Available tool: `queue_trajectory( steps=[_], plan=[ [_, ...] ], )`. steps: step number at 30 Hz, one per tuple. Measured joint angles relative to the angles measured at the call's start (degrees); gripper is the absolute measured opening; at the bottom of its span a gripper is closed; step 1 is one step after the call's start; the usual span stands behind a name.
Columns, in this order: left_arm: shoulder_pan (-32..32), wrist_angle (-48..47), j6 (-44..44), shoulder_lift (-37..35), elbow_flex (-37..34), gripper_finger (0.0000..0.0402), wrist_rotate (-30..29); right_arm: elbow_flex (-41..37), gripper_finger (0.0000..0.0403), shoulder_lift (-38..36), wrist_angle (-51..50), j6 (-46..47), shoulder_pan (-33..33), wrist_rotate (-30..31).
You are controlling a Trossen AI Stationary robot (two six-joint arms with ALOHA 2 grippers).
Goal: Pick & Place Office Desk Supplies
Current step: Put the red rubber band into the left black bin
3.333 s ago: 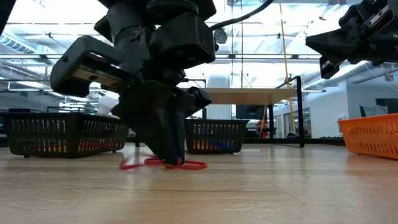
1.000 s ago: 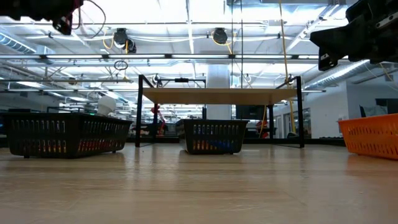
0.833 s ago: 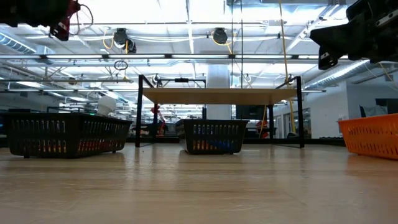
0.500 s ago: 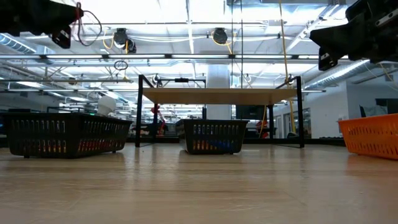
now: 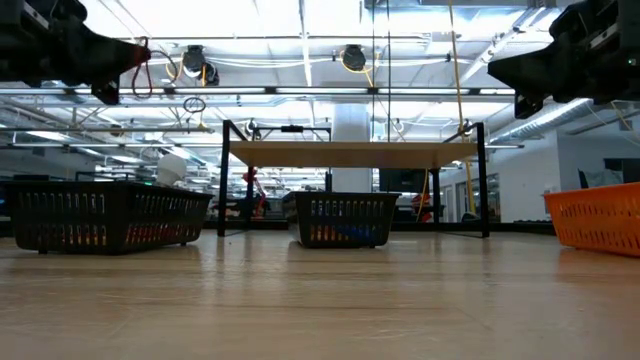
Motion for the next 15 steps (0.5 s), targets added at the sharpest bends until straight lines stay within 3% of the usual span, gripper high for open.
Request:
queue_trajectory(
  steps=[15],
  plan=[
    [0.00,1.38,-2.10,0.00,-2.15,0.0000,-0.95,0.00,0.0000,-0.01,0.02,0.00,0.00,-0.12]
  ],
)
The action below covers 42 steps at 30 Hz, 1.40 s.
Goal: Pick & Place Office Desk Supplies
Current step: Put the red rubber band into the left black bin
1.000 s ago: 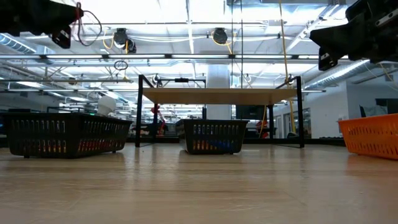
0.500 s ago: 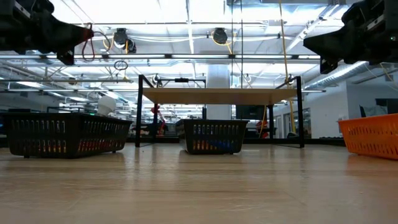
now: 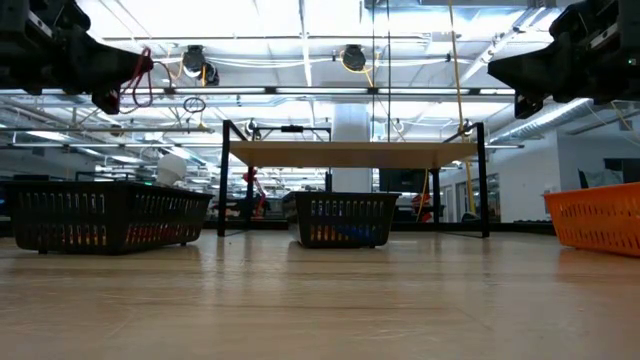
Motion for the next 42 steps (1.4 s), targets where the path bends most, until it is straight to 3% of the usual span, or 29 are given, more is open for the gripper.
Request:
queue_trajectory(
  steps=[42],
  plan=[
    [0.00,0.57,0.04,0.04,-0.02,0.0000,3.68,-0.02,0.0000,0.02,-0.34,2.96,0.04,0.02]
  ],
)
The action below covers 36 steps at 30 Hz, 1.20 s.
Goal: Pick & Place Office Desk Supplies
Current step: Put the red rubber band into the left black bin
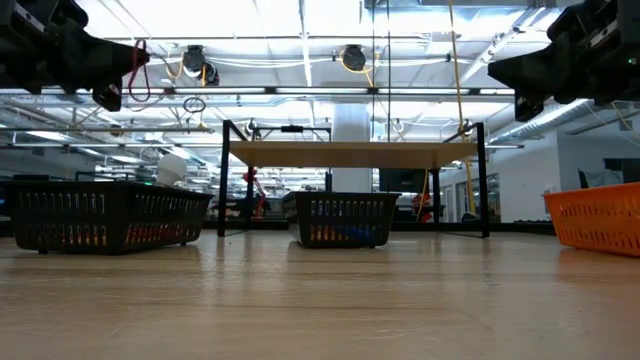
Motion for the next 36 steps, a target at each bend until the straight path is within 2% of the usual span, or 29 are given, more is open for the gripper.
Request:
queue_trajectory(
  steps=[4,14,20,26,36],
  plan=[
    [-0.02,2.44,-0.47,0.00,0.08,0.0000,1.03,0.02,0.0000,0.02,-0.08,0.47,0.00,0.00],
    [-0.06,1.80,0.70,0.00,4.40,0.0000,1.29,-0.01,0.0000,1.27,-0.49,1.11,0.00,0.13],
    [-0.06,-4.40,1.31,1.54,10.20,0.0000,0.85,-0.01,0.0000,2.56,-0.40,1.13,0.00,0.20],
    [-0.06,-8.40,2.60,8.99,17.26,0.0000,0.81,-0.01,0.0000,3.29,1.33,1.13,0.00,0.20],
    [-0.06,-15.16,2.01,27.35,28.82,0.0000,0.63,-0.01,0.0000,3.88,1.27,1.55,0.00,0.21]
  ],
)
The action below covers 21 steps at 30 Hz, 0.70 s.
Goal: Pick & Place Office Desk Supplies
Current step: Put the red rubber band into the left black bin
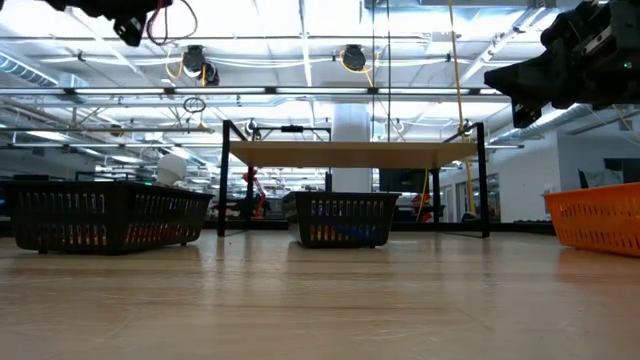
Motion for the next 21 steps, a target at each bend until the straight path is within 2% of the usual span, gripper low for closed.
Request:
queue_trajectory(
  steps=[7,21],
  plan=[
    [0.00,-8.48,-3.03,11.14,6.23,0.0000,0.16,0.00,0.0000,-0.01,-0.01,0.00,0.00,-0.02],
    [-2.47,-16.06,-9.94,23.65,7.05,0.0000,0.20,0.00,0.0000,-0.01,-0.23,-0.01,0.00,-0.19]
  ],
)
